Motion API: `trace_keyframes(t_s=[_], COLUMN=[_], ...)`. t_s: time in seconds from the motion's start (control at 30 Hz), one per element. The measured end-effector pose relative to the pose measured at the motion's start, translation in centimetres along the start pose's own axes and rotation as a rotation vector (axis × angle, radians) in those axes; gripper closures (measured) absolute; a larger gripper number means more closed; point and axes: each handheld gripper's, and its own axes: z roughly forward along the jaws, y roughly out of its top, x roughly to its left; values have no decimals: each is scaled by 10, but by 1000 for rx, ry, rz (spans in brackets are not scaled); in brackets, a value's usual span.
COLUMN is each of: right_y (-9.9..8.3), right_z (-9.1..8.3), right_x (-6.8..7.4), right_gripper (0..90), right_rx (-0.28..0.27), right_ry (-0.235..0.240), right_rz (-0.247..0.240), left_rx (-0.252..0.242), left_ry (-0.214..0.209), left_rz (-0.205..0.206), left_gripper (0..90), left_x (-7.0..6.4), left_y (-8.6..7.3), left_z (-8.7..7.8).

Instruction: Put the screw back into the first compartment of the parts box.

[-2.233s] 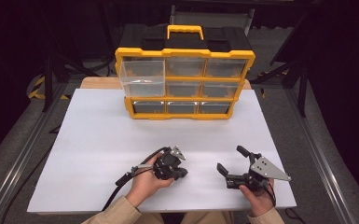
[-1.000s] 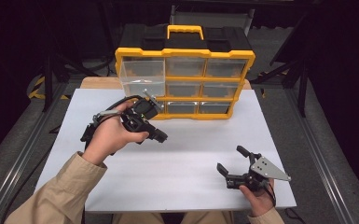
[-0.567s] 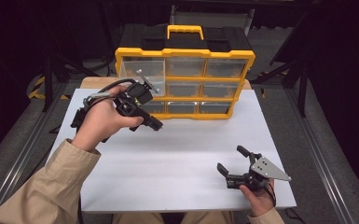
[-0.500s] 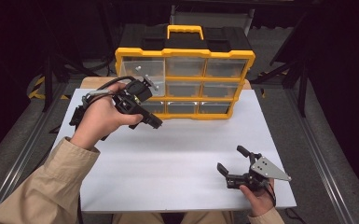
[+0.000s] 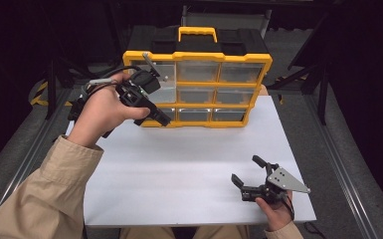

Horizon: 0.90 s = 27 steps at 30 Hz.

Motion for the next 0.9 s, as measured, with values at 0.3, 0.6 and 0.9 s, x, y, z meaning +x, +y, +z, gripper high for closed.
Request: trace_keyframes(t_s=[0.3, 0.6, 0.9], right_y=[0, 0, 0], right_z=[0, 0, 0], right_x=[-1, 0, 0], right_gripper=[29, 29, 29], right_rx=[-1, -3, 0], right_ry=[-3, 0, 0], right_rz=[1, -2, 2], left_rx=[-16, -12, -30], left_ry=[16, 35, 43], left_rz=[-6, -17, -32], left_gripper=[878, 878, 878], left_x=[0, 0, 2], left_y=[6, 15, 20], left_z=[-12, -27, -37])
